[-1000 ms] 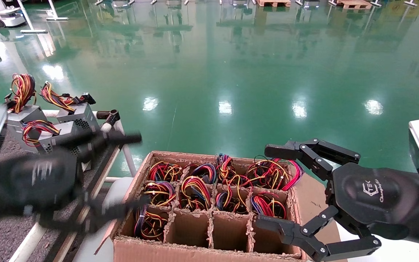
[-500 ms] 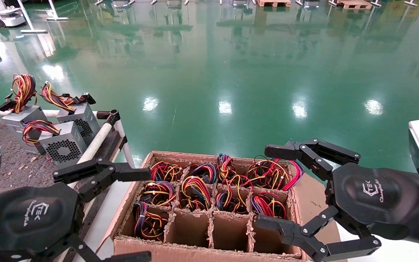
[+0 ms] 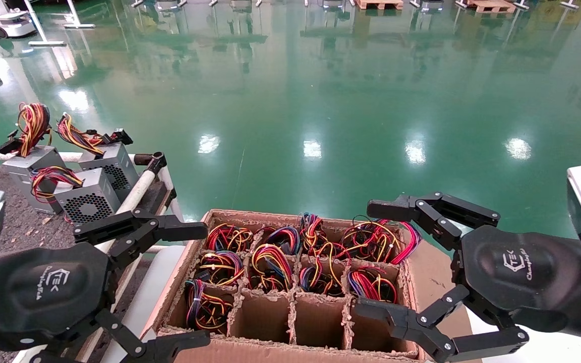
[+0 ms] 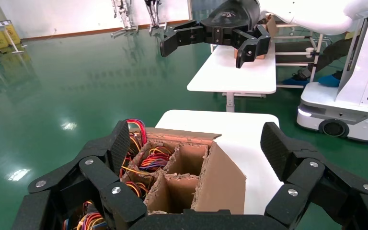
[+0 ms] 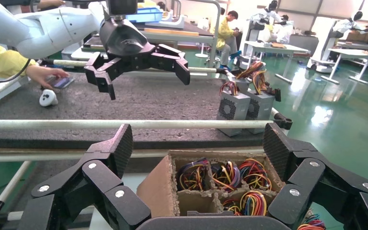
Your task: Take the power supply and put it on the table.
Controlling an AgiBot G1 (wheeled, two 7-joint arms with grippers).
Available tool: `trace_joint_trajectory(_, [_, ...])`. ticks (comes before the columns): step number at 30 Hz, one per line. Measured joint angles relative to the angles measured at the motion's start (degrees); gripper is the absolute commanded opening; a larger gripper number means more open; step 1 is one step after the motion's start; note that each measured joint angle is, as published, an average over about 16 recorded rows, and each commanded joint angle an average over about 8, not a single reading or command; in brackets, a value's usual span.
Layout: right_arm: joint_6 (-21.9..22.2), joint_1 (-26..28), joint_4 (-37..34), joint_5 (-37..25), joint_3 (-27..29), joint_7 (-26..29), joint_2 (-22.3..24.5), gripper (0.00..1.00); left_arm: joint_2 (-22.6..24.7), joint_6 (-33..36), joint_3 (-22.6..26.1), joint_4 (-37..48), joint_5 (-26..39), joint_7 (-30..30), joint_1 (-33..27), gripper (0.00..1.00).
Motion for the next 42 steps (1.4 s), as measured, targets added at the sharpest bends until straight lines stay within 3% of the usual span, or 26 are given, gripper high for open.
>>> trace_joint_trajectory(42, [0.0,0.0,0.0,0.0,0.0,0.0,0.0,1.0,0.1,-0.3,0.1,0.4,0.3,-0.1,-0.4,1.0])
